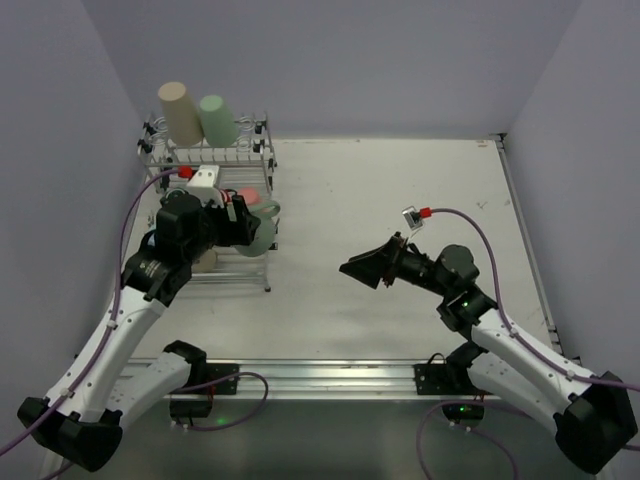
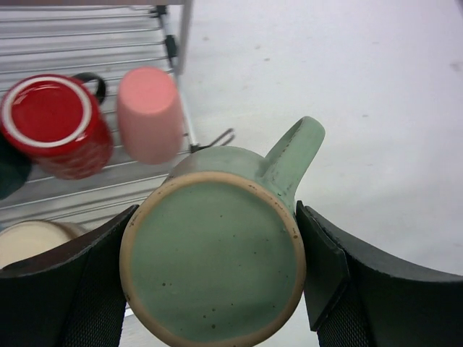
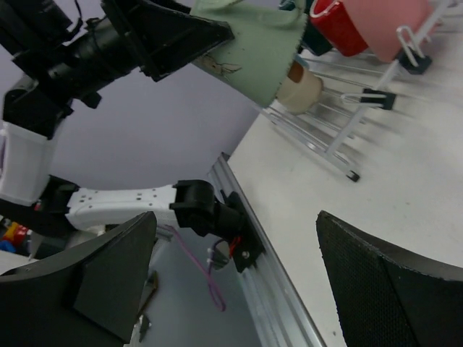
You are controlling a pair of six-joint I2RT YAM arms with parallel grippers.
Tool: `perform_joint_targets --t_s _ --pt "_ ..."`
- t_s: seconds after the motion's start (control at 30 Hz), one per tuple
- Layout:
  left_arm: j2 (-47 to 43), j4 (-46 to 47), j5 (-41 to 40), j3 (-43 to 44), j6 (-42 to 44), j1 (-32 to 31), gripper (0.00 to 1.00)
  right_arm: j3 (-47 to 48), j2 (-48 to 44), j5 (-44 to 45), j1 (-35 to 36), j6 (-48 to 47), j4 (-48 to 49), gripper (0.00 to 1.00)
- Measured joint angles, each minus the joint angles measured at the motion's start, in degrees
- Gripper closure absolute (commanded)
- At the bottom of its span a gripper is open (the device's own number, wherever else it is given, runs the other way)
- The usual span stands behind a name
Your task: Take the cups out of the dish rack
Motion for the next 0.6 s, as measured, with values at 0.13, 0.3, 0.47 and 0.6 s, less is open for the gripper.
perform_joint_targets --t_s 0.13,0.3,0.47,0.6 --pt "-0.52 3.41 9.09 0.02 -4.55 0.0 1.0 1.27 3.74 2.45 4.2 2.75 7.82 0.06" --pt "-0.37 13.49 19.8 -1.33 -12.39 0.0 1.0 3.26 9.09 7.3 7.08 4.83 16.22 0.07" --pt "-0.52 24.79 26.1 -4.85 -19.45 -0.07 1.0 5.92 14.45 9.16 7.58 5.53 19.76 0.11" --pt "-0.7 30.42 28.61 -7.63 -23.23 -0.07 1.0 9.03 17.44 8.87 8.09 6.05 21.68 0.16"
